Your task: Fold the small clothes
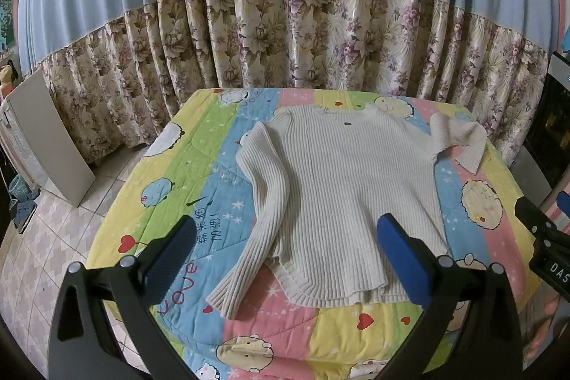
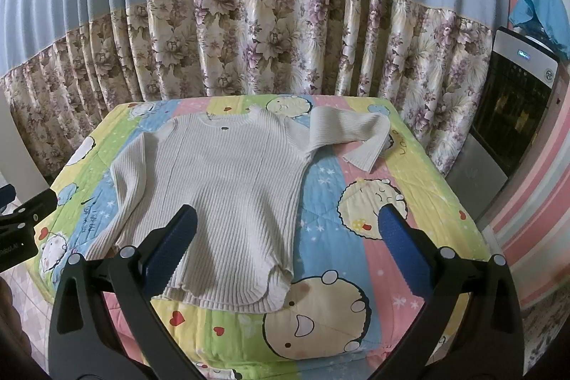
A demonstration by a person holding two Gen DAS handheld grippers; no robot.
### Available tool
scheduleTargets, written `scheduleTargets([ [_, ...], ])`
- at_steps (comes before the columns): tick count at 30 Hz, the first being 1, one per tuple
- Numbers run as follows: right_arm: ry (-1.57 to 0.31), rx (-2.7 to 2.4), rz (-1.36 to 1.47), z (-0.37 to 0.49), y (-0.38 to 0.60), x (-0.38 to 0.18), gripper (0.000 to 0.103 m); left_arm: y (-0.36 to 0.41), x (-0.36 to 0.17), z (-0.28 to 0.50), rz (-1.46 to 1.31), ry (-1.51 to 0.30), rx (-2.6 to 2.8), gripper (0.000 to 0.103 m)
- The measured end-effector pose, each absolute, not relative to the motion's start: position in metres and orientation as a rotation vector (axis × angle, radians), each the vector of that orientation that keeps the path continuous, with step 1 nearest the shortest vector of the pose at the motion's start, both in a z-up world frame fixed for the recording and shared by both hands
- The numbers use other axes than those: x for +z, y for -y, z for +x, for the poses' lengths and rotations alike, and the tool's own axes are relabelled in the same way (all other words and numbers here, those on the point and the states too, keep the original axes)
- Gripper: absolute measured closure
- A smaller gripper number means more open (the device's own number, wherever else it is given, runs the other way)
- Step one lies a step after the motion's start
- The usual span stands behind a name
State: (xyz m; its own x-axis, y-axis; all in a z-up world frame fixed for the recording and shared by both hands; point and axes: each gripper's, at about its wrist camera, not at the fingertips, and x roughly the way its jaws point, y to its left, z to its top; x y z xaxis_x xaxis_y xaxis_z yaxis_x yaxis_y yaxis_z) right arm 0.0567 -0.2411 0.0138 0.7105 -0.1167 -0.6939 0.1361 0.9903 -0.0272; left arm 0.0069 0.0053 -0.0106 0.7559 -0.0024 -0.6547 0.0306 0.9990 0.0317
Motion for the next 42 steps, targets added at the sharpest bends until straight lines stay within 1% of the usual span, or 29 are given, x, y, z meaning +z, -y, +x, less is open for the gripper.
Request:
scheduleTargets([
  [42,-0.776,-0.138,0.025,0.0602,0.2398,0.0101,0.003,-0.0102,-0.0166,0.0092,0.044,-0.723,-0.016,0.002],
])
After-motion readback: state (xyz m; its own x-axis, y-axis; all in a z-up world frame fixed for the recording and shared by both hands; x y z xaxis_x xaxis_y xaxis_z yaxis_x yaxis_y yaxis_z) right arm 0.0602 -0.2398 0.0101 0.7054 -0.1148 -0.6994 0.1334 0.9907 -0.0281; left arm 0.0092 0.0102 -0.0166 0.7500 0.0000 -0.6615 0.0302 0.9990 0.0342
